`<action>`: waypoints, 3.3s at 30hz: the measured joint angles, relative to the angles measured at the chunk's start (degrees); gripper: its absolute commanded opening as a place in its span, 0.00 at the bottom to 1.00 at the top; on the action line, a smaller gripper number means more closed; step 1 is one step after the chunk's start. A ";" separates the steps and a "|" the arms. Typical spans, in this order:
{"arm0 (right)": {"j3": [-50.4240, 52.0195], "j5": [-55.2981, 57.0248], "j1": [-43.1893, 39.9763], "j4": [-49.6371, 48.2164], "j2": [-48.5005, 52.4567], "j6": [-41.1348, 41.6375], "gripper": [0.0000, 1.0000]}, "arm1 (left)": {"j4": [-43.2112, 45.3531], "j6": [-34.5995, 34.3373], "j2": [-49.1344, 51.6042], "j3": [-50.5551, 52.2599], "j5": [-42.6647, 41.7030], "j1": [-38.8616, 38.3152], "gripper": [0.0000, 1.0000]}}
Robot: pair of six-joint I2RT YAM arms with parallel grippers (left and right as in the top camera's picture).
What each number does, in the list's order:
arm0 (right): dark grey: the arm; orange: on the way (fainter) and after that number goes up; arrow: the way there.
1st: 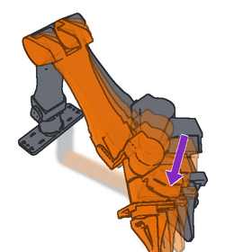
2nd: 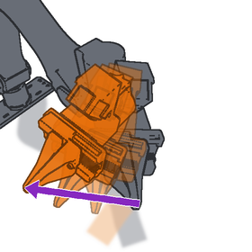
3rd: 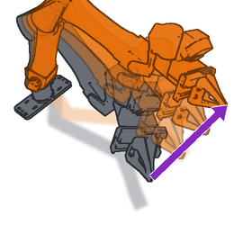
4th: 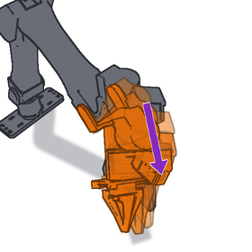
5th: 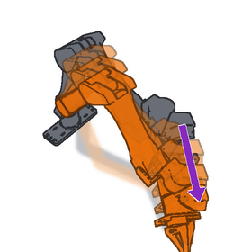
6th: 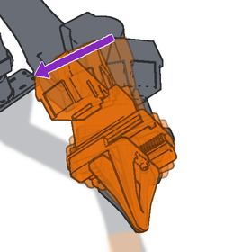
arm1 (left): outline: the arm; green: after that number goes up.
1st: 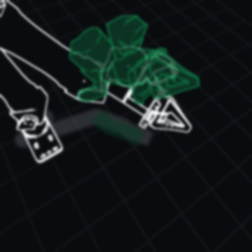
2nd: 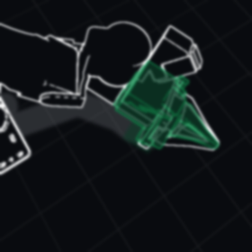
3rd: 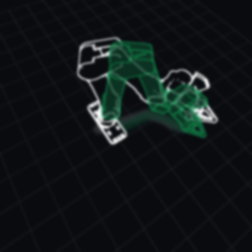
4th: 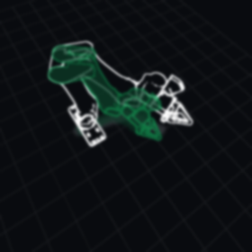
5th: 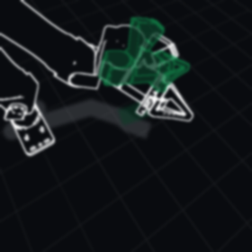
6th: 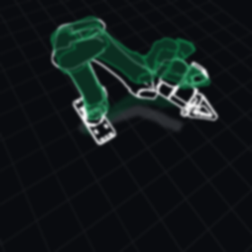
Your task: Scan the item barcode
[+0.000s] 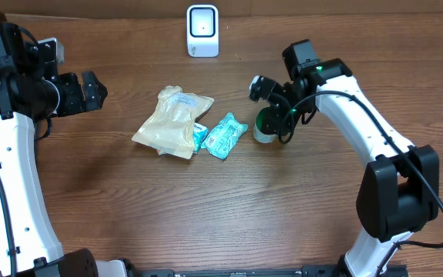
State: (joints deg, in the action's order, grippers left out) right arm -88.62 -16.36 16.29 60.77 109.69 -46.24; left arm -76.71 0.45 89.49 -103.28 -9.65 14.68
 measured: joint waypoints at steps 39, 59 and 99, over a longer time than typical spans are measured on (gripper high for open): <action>0.00 34.12 10.73 3.15 2.40 98.99 0.45 | 0.00 0.00 0.00 0.00 0.00 0.00 1.00; -4.66 30.36 7.65 3.08 3.52 83.41 1.00 | 0.00 0.00 0.00 0.00 0.00 0.00 1.00; -1.14 14.97 2.60 5.73 6.14 22.45 0.54 | 0.00 0.00 0.00 0.00 0.00 0.00 0.99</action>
State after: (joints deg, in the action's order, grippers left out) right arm -89.76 -1.39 18.90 66.50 115.83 -23.79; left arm -76.71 0.45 89.49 -103.28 -9.65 14.68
